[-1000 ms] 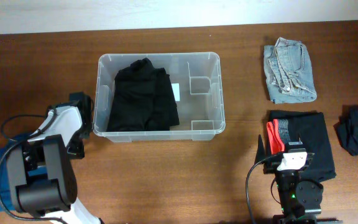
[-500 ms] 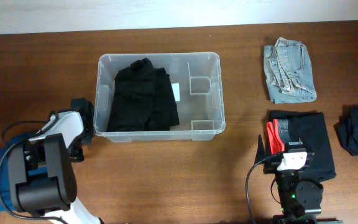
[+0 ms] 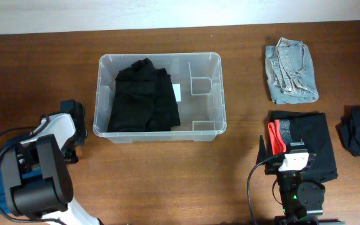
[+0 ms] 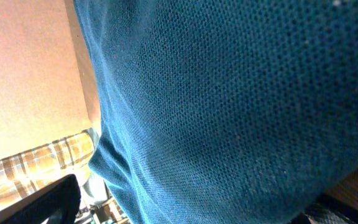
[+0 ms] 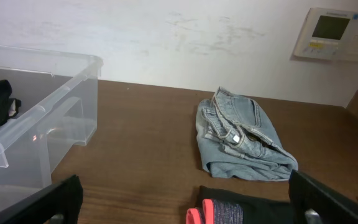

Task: Pack container
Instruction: 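Close the left gripper on the teal garment and lift it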

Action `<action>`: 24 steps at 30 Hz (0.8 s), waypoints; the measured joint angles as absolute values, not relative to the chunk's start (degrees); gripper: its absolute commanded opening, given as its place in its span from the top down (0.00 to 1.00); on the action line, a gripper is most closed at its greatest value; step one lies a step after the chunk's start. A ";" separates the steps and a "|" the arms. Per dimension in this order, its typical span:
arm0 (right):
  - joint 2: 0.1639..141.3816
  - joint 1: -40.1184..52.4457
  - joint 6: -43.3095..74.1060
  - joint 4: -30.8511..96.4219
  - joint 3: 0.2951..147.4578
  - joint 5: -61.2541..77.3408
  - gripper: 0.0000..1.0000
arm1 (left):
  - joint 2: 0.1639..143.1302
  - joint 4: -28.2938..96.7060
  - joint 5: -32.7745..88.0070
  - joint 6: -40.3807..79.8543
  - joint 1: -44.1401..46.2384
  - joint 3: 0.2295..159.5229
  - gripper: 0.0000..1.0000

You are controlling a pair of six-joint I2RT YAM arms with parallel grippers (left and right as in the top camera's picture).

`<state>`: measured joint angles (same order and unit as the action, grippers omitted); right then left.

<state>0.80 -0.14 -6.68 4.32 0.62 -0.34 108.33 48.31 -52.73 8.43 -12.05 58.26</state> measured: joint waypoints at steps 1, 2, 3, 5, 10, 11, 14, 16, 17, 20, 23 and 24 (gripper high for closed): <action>0.80 -0.14 -6.66 4.32 0.62 -0.34 0.02 | 108.33 48.29 -52.80 8.43 -12.03 58.26 0.00; 0.80 -0.14 -6.68 4.32 0.62 -0.34 0.02 | 108.33 48.29 -52.80 8.43 -12.05 58.26 0.00; 0.80 -0.14 -6.66 4.32 0.62 -0.32 0.02 | 108.36 48.29 -52.80 8.43 -12.05 58.26 0.00; 0.80 -0.14 -6.66 4.32 0.62 -0.34 0.02 | 108.68 48.21 -52.80 8.43 -12.03 58.26 0.01; 0.80 -0.14 -6.66 4.32 0.62 -0.34 0.02 | 110.72 47.90 -53.67 8.54 -11.94 58.37 0.09; 0.80 -0.14 -6.66 4.32 0.62 -0.34 0.02 | 111.24 47.92 -54.33 8.49 -11.90 58.48 0.09; 0.80 -0.14 -6.63 4.32 0.62 -0.34 0.02 | 112.75 47.94 -56.62 8.47 -11.75 58.85 0.20; 0.80 -0.14 -6.66 4.32 0.62 -0.34 0.02 | 113.56 47.53 -57.08 8.64 -11.75 58.87 0.26; 0.80 -0.14 -6.68 4.32 0.62 -0.34 0.02 | 113.99 47.24 -57.30 8.62 -11.75 58.87 0.32; 0.80 -0.14 -6.66 4.32 0.62 -0.34 0.02 | 114.93 46.41 -57.12 8.71 -11.77 58.81 0.50; 0.80 -0.14 -6.68 4.32 0.62 -0.34 0.02 | 115.61 45.84 -56.86 8.62 -11.77 58.70 0.54; 0.80 -0.14 -6.66 4.32 0.62 -0.34 0.02 | 115.63 45.69 -56.84 8.62 -11.77 58.70 0.58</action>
